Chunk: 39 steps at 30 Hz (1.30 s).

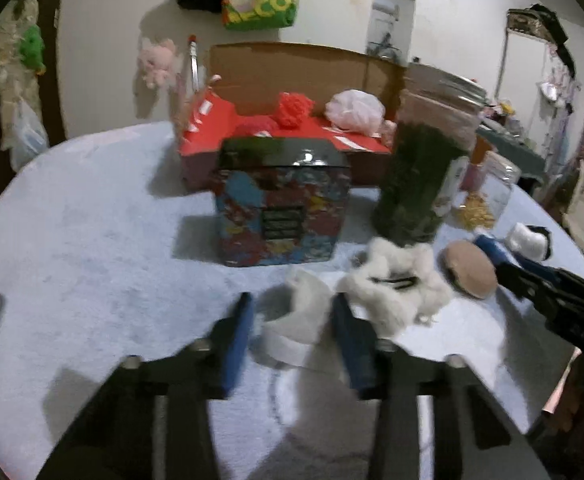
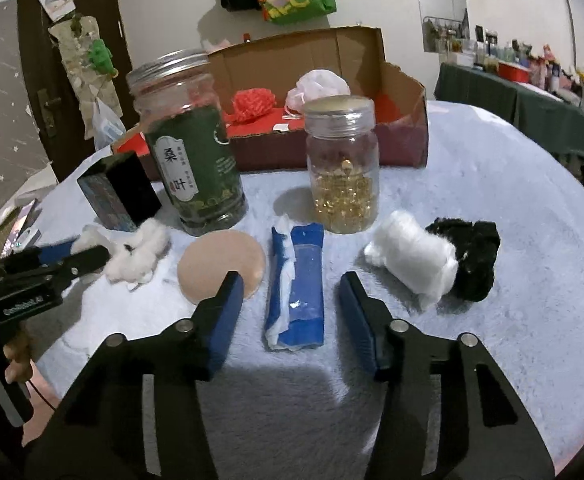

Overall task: Organize soft objects
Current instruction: 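Grasp the white tissue with the left gripper while the right grasps the blue packet, then lift and carry the white tissue and blue packet over the box with both grippers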

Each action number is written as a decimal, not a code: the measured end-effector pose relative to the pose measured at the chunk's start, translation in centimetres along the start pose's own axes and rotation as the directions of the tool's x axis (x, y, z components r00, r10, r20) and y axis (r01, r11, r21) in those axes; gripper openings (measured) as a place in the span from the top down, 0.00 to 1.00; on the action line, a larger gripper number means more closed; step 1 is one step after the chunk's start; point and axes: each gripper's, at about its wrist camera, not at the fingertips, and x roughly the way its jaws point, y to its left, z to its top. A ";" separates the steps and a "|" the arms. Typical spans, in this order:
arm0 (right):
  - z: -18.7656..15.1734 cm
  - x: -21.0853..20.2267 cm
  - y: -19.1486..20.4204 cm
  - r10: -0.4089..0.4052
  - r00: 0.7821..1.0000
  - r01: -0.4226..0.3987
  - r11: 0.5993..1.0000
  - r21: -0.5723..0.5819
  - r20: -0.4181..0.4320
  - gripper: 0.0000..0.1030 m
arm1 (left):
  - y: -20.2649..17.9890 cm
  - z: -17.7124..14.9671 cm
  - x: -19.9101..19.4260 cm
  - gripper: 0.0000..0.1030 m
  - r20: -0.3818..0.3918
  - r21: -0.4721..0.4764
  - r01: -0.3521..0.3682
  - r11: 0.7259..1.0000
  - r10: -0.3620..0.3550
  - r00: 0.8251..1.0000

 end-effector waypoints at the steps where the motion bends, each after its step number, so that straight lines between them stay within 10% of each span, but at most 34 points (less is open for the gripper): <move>1: 0.0 0.0 -0.2 0.009 1.000 -0.009 1.000 0.005 -0.006 0.78 | -0.1 0.1 -0.1 0.82 -0.001 0.007 0.009 1.000 -0.009 1.000; 22: 2.0 -3.2 0.9 0.137 0.990 -0.136 0.990 -0.025 0.021 0.79 | -3.2 2.8 -4.4 0.82 0.076 0.088 0.058 0.994 -0.065 0.995; 39: 2.3 -1.7 1.9 0.177 0.984 -0.179 0.981 -0.076 -0.038 0.79 | -5.6 3.0 -1.4 0.82 0.001 0.078 0.262 0.962 -0.263 0.965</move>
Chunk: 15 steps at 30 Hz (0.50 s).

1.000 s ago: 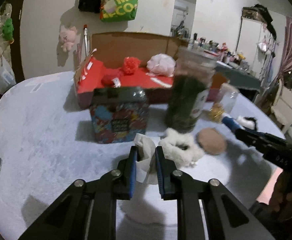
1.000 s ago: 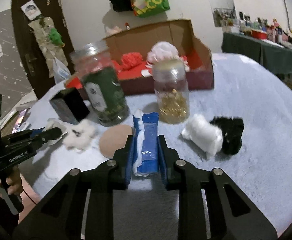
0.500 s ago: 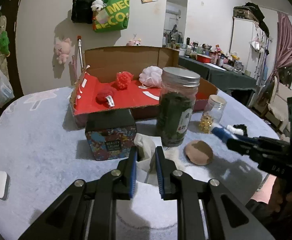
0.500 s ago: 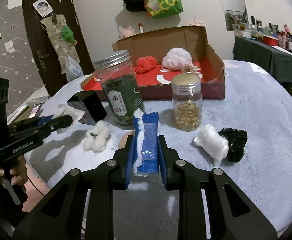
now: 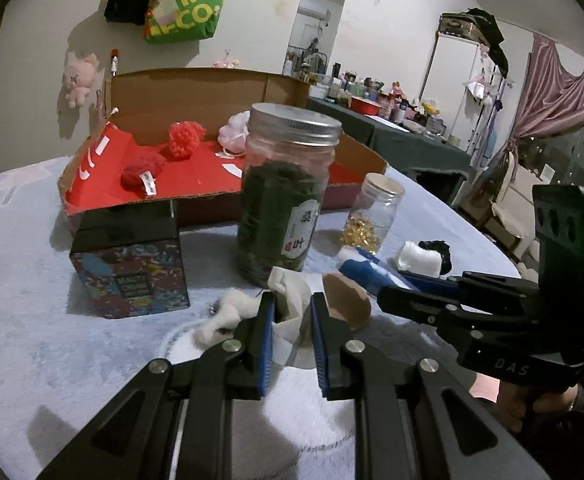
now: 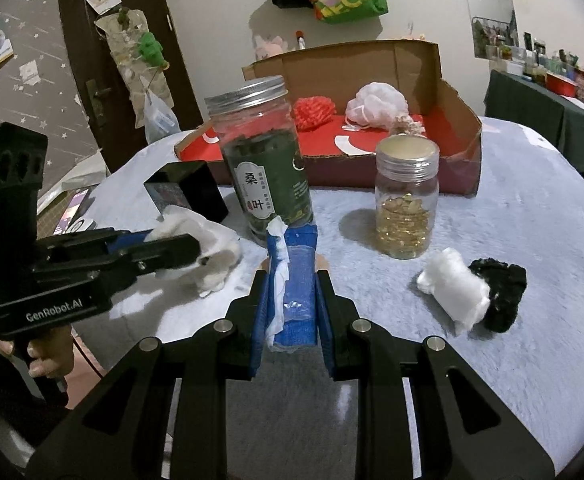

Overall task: Organize soft objects
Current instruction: 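Lift and carry the white tissue and blue packet over the box with both grippers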

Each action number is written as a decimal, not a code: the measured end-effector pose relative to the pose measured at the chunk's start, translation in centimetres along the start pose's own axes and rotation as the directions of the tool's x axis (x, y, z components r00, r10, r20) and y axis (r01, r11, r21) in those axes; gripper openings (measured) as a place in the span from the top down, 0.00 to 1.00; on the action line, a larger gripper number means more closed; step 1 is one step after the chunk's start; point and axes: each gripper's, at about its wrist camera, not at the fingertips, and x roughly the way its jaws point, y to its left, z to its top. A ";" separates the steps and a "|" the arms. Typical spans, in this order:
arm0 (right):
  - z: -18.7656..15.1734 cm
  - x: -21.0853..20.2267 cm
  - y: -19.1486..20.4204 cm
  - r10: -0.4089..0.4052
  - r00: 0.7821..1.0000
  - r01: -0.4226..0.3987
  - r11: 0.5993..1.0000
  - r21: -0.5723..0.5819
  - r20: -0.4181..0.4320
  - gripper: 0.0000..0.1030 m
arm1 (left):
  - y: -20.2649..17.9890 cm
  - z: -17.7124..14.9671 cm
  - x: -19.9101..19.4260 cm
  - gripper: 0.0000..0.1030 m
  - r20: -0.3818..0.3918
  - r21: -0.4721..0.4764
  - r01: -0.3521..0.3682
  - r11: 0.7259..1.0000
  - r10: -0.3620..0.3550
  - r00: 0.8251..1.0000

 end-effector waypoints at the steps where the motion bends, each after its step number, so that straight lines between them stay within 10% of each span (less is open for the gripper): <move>1: 0.0 0.0 0.0 -0.001 1.000 0.001 1.000 -0.001 0.000 0.79 | 0.0 0.0 0.1 0.82 -0.002 0.000 0.001 1.000 -0.001 1.000; 15: 0.0 -0.2 -1.0 -0.016 1.000 0.016 1.000 0.015 -0.008 0.79 | 1.9 -0.2 -1.3 0.82 0.007 -0.044 -0.056 0.997 0.056 0.998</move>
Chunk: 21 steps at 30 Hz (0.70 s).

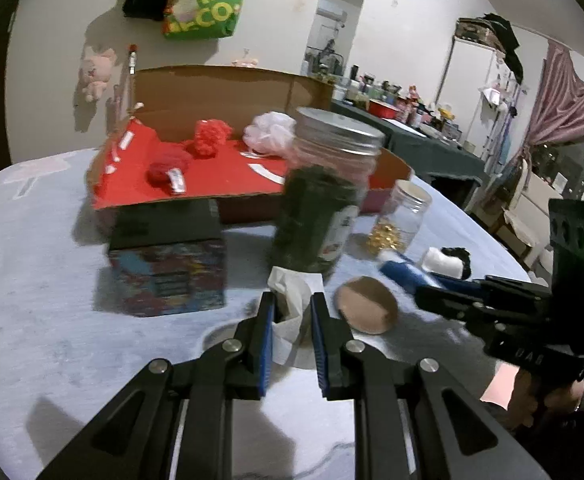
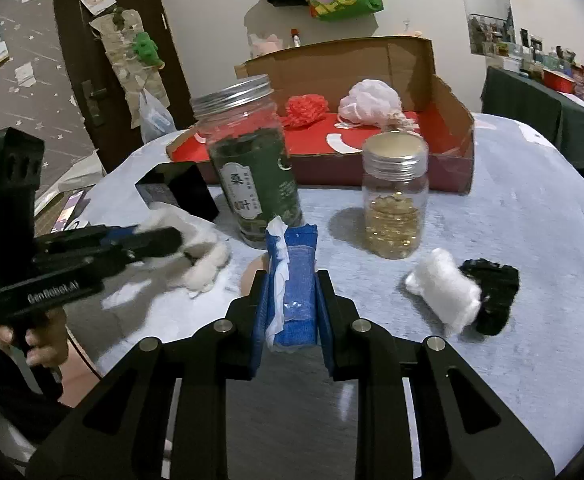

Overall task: Organize soft objects
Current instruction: 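Lift and carry the white tissue and blue packet over the box with both grippers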

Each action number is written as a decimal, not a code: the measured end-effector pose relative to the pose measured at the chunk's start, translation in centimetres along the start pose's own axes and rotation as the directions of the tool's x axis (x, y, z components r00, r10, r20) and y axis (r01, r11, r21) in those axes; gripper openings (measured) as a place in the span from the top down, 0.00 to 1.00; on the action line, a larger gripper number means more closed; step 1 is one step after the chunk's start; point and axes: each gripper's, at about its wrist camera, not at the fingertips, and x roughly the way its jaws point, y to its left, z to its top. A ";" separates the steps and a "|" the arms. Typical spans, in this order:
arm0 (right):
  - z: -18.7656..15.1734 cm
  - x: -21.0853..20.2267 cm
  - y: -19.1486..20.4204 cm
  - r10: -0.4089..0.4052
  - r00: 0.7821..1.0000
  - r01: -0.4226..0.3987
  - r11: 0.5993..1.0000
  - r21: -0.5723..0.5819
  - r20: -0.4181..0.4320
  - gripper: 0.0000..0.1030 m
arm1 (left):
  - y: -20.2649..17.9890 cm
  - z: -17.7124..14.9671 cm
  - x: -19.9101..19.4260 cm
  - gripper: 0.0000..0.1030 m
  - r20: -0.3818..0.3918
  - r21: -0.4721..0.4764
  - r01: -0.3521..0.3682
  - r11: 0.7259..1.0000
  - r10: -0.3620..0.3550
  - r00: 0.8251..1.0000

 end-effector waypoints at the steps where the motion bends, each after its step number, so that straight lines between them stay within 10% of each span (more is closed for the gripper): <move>1: 0.0 -0.1 -0.2 -0.003 1.000 0.003 1.000 0.004 -0.003 0.79 | 0.4 0.0 -0.2 0.82 0.000 -0.005 -0.007 1.000 0.007 1.000; 21: 0.4 -2.6 -6.2 -0.104 0.994 0.105 0.992 0.071 -0.016 0.79 | 8.8 -0.9 -3.2 0.82 -0.015 -0.106 -0.184 0.977 0.184 0.983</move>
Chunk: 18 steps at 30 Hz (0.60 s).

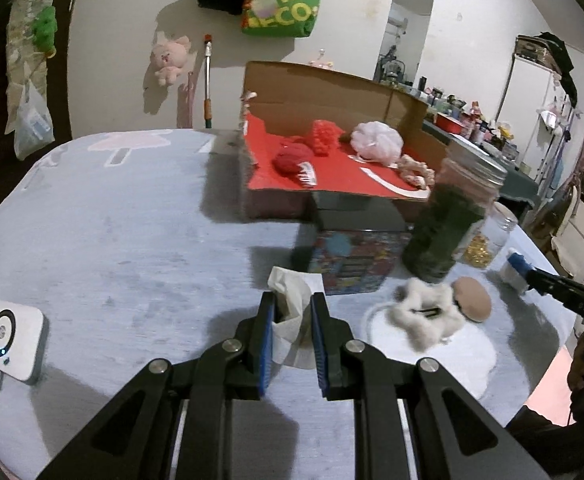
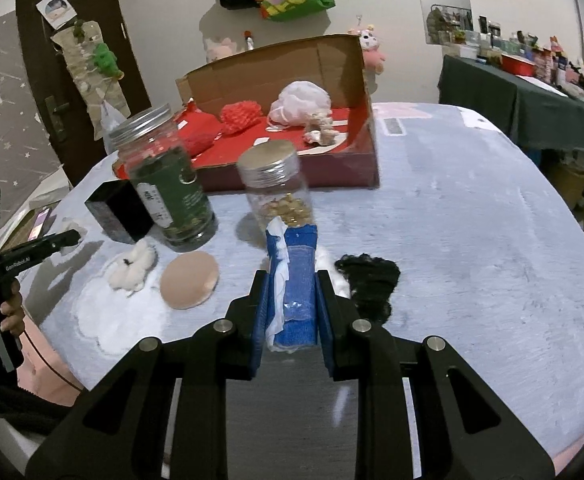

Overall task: Organize soft objects
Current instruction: 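Lift and carry the white tissue and blue packet over the box with both grippers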

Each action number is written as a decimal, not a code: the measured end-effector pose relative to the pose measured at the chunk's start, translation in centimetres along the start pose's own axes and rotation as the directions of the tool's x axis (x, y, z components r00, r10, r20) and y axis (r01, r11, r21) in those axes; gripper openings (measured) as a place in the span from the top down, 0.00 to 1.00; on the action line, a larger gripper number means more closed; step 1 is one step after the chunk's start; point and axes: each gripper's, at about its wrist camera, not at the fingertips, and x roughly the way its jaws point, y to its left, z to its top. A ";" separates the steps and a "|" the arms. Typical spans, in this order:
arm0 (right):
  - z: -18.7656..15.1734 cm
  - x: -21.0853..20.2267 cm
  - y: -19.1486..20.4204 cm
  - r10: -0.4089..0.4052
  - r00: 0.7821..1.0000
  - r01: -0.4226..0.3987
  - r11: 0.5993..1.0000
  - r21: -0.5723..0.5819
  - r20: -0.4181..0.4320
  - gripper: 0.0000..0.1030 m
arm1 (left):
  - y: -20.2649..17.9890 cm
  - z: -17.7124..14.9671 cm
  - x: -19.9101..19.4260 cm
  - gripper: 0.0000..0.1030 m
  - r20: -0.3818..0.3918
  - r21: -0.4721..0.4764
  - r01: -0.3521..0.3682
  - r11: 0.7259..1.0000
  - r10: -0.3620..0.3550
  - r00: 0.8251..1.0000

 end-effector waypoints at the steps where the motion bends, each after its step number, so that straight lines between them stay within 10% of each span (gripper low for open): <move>1: 0.1 0.0 -0.2 -0.002 1.000 0.002 1.000 0.001 -0.001 0.79 | 0.4 0.1 0.1 0.82 -0.005 0.000 -0.006 1.000 0.006 1.000; 18: 3.3 0.2 -2.3 -0.016 1.000 0.016 0.998 -0.058 -0.009 0.79 | 2.9 3.4 2.4 0.82 0.003 0.084 -0.007 0.996 0.007 1.000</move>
